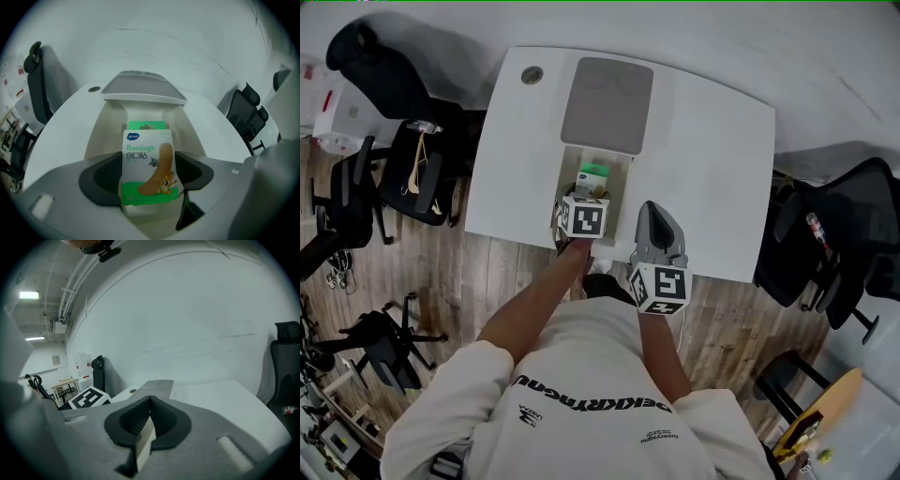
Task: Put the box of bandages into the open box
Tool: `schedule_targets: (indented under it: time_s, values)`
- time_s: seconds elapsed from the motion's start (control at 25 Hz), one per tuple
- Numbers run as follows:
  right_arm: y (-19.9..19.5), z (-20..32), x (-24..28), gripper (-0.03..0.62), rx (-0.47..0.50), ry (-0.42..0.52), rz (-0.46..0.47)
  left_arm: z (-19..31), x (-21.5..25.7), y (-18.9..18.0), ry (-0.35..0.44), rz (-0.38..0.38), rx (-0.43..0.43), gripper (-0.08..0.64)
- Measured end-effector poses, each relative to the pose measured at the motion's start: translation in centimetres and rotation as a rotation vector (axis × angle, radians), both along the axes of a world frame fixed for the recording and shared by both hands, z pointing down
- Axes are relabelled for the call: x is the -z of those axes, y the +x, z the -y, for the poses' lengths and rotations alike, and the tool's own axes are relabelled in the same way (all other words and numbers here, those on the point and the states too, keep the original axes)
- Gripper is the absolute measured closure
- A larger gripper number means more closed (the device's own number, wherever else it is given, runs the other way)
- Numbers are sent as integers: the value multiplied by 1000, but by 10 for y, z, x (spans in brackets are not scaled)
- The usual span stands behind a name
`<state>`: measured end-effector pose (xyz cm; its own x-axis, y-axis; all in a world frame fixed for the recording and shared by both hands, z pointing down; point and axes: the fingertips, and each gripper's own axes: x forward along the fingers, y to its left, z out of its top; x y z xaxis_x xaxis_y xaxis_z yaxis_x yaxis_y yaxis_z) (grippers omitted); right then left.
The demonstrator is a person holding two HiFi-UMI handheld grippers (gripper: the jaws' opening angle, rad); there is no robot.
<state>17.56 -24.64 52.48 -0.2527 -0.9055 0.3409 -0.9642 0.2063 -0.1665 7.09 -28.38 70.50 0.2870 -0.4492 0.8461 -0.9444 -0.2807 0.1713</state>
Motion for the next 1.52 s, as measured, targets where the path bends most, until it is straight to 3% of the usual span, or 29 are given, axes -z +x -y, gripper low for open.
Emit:
schedule_targets:
  time_s: [1.24, 1.52]
  values:
    - [4, 1, -3, 594, -1, -17, 42, -1, -18, 4, -71, 21, -14, 193]
    - [2, 0, -1, 594, 5, -20, 40, -2, -16, 7, -60, 0, -28, 156]
